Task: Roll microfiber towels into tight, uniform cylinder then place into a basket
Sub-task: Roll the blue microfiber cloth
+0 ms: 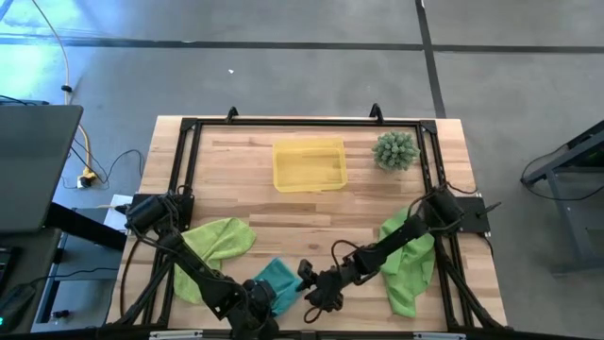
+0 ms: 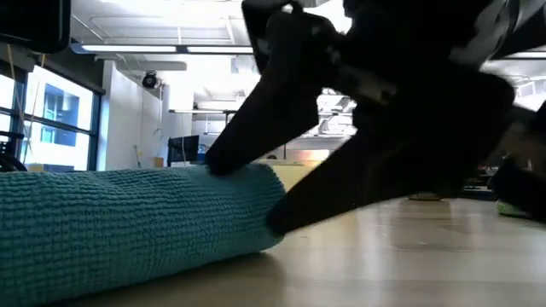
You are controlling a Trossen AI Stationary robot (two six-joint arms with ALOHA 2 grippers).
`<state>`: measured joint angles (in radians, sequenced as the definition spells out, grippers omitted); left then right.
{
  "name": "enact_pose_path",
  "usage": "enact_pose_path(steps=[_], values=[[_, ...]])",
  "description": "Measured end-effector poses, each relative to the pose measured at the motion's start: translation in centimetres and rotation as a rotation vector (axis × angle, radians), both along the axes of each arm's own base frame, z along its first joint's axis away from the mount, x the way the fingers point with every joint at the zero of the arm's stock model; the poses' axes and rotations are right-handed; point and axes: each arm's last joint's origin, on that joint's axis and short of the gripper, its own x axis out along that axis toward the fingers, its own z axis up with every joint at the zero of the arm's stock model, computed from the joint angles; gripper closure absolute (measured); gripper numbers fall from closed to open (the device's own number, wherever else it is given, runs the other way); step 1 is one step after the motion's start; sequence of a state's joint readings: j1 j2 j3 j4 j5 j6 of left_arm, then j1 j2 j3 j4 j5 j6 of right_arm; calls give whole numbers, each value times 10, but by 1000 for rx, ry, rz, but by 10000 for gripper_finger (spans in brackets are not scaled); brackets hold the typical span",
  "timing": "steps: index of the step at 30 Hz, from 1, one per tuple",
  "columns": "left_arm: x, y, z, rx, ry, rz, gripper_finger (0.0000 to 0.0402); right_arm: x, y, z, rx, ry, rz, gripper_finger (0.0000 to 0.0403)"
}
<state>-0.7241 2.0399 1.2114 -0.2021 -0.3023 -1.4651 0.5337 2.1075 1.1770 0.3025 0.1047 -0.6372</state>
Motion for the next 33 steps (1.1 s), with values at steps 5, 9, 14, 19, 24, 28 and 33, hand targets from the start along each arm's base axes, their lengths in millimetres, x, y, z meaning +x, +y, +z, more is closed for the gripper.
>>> enact_pose_path(steps=[5, 9, 14, 19, 24, 28, 33], values=[[0, 1, 0, 4, 6, -12, 394, 3, -4, -3, 2, -3, -13, 231], [1, 2, -1, 15, 0, -20, 394, 6, -10, -3, 7, 5, -31, 231], [3, 1, 1, 43, -8, -64, 390, 7, -15, -6, -7, 34, -39, 233], [3, 1, 1, 56, -11, -84, 379, 7, -14, -13, -16, 49, -37, 261], [3, 1, 1, 62, -6, -100, 380, 7, -13, -19, -3, 67, -48, 308], [3, 3, 6, 49, 2, -107, 376, 6, -13, -21, 43, 99, -93, 356], [-1, 8, 18, 26, 48, -147, 359, 5, -14, -23, 90, 145, -148, 396]])
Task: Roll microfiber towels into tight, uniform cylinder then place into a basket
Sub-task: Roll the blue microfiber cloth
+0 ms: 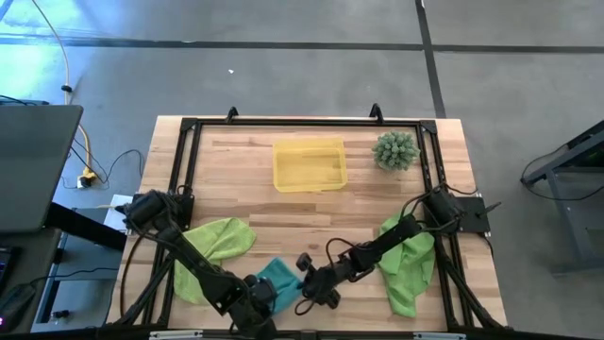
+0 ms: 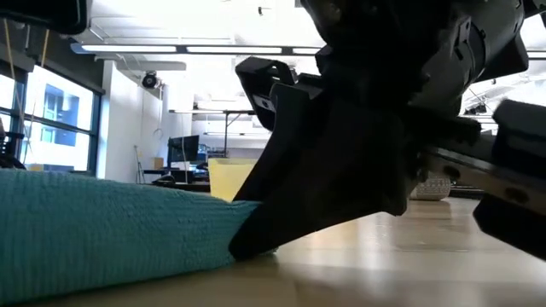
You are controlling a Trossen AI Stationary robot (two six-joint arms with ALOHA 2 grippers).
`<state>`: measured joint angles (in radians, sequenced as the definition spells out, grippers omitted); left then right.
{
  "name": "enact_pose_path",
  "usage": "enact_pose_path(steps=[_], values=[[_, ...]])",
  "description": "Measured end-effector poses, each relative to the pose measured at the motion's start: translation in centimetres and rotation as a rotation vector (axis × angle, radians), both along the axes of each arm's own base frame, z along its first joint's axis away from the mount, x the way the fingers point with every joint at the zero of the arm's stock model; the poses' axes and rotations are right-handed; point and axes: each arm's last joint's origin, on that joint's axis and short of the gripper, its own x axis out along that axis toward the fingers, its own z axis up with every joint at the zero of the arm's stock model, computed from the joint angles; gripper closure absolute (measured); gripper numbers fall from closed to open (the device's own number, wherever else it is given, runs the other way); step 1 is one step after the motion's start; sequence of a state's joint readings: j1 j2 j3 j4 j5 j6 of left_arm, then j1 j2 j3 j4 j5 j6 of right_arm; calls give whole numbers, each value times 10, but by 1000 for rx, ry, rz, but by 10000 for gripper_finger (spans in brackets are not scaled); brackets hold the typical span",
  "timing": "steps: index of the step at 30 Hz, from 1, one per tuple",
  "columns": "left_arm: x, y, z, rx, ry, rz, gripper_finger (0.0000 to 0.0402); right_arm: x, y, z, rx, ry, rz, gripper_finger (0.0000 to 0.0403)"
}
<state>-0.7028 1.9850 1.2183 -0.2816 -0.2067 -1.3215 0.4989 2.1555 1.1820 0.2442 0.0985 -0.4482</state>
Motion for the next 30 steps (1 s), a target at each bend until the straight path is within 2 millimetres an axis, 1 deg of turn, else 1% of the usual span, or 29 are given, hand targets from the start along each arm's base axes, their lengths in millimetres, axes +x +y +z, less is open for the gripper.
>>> enact_pose_path(steps=[4, 7, 11, 13, 16, 18, 21, 24, 30], values=[[-7, 4, 5, 14, 69, -51, 346, 1, -2, -1, 124, 62, -52, 397], [-12, 5, 14, 35, 83, -98, 339, 4, -8, -1, 246, 129, -84, 400], [-15, 4, 29, 61, 14, -129, 338, 9, -20, -1, 437, 246, -144, 400], [-14, 5, 36, 81, -39, -106, 337, 12, -27, -1, 545, 319, -176, 400], [-14, 5, 40, 95, -76, -88, 337, 16, -38, -1, 717, 447, -240, 400], [-12, 4, 41, 98, -103, -77, 336, 18, -44, 0, 799, 506, -289, 400], [-10, 3, 41, 124, -147, -60, 333, 20, -49, 1, 874, 561, -345, 400], [-8, 5, 37, 168, -149, -65, 323, 21, -51, 1, 901, 585, -371, 400], [-5, 12, 34, 210, -138, -63, 282, 20, -50, 1, 896, 587, -374, 400]])
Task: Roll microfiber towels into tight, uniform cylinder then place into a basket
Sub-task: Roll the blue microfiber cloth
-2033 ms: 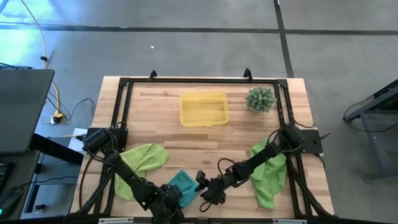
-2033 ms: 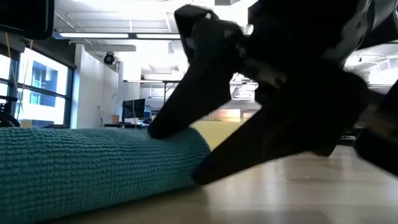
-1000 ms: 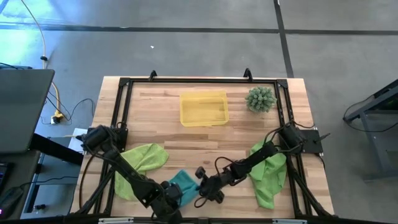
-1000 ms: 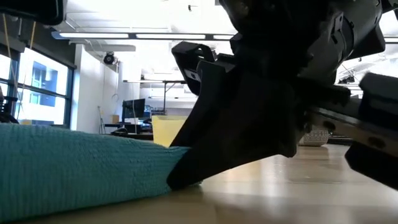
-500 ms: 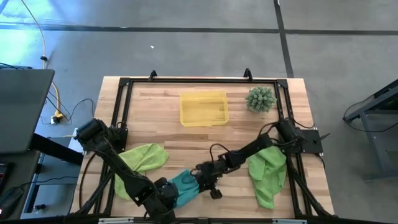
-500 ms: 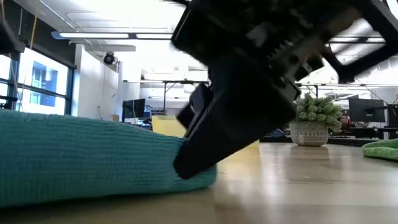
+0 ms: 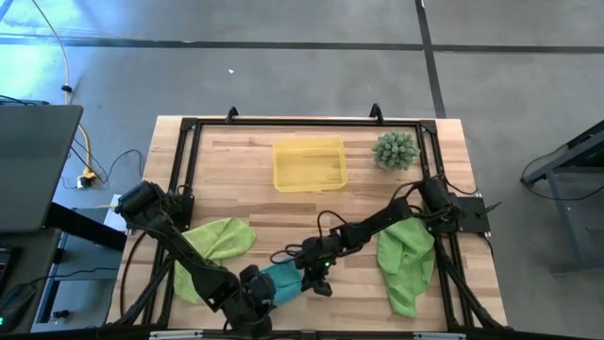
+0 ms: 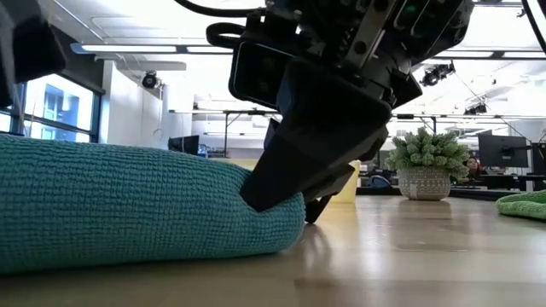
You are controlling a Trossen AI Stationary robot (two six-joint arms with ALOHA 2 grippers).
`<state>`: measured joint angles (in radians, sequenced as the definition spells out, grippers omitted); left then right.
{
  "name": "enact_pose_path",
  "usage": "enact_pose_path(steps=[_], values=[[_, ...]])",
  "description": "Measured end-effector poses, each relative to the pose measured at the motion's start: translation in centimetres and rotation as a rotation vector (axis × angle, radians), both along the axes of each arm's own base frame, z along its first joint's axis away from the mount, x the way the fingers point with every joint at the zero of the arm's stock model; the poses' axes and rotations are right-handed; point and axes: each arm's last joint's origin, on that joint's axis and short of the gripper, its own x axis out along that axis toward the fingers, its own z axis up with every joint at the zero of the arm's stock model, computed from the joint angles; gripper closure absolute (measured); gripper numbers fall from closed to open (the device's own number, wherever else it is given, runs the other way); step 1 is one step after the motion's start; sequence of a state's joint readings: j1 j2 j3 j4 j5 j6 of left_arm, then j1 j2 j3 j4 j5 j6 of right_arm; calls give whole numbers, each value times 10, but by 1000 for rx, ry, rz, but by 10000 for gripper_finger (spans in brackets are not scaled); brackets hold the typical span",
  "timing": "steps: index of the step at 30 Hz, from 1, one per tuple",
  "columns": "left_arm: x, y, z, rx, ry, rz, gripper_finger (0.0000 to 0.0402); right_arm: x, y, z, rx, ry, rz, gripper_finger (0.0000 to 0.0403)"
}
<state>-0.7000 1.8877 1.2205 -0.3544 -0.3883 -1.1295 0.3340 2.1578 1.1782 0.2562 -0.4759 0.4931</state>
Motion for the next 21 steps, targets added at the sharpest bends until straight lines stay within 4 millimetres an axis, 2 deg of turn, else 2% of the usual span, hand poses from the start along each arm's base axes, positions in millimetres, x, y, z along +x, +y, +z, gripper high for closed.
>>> enact_pose_path(steps=[8, 17, 21], values=[[0, -2, -6, 95, -18, -43, 240, 0, 0, 0, -1, 0, 0, 400], [0, -11, -40, 127, 32, -29, 237, 0, 0, 0, -2, -3, -1, 390], [-4, -16, -46, 126, 45, -25, 239, 0, 0, 0, -4, -4, -3, 390]])
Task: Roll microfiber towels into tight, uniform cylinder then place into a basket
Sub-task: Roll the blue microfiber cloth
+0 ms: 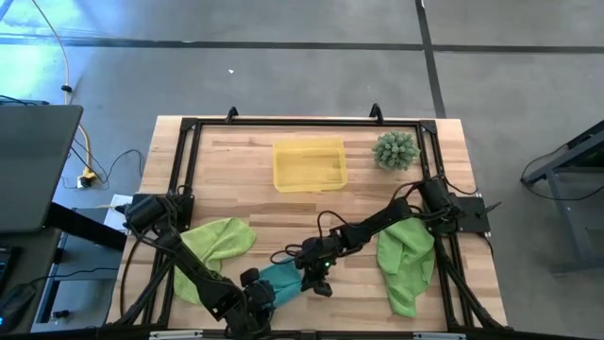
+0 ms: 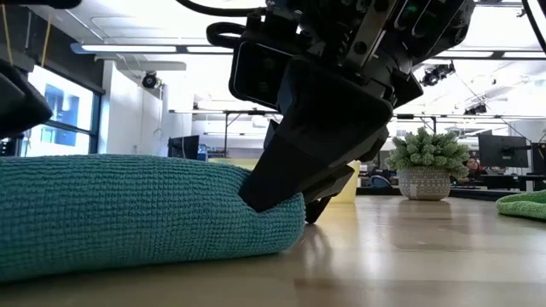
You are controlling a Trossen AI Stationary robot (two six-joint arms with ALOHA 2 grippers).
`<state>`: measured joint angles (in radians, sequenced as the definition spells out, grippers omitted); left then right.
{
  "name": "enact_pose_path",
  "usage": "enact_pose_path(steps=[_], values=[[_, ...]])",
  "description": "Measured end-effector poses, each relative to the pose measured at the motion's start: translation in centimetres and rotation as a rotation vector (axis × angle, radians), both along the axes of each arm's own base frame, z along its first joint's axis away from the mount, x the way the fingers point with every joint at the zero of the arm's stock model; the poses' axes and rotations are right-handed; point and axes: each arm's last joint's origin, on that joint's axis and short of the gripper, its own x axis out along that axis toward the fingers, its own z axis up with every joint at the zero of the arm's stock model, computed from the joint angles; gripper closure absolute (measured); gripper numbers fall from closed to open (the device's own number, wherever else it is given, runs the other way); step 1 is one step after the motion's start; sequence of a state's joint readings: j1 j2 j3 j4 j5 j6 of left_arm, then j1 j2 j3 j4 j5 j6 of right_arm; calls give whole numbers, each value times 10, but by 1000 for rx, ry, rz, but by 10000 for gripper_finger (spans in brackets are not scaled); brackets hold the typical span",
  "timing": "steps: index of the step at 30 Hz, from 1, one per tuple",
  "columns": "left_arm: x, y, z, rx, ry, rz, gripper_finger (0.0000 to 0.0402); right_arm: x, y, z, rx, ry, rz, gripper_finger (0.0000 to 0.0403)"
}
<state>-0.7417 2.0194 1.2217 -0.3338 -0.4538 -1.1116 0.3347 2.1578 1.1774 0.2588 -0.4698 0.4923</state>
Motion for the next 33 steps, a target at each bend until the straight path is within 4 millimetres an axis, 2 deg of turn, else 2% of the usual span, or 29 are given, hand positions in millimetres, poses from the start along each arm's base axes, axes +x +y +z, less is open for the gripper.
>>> enact_pose_path(steps=[4, 7, 11, 13, 19, 24, 27, 30, 33], values=[[-2, -1, -2, 3, -2, 16, 262, 0, 0, 0, -3, -3, 3, 389], [-2, -2, -4, -3, 2, 29, 303, 0, 0, 0, -26, -36, 32, 382], [-3, -4, -7, -7, 3, 36, 374, 0, 0, 2, -56, -93, 70, 353], [-4, -5, -7, -15, 1, 45, 390, 0, -1, 4, -77, -121, 91, 335], [-11, -12, -7, -47, -6, 79, 369, -3, -7, 34, -193, -290, 211, 301], [-12, -13, -8, -72, 13, 79, 377, -15, 14, 59, -428, -514, 332, 300], [-12, -13, -8, -77, 18, 76, 380, -24, 38, 61, -645, -675, 430, 300], [-12, -13, -8, -78, 19, 75, 378, -30, 58, 52, -842, -763, 477, 300], [-12, -13, -8, -78, 19, 76, 377, -32, 69, 44, -896, -805, 477, 293]])
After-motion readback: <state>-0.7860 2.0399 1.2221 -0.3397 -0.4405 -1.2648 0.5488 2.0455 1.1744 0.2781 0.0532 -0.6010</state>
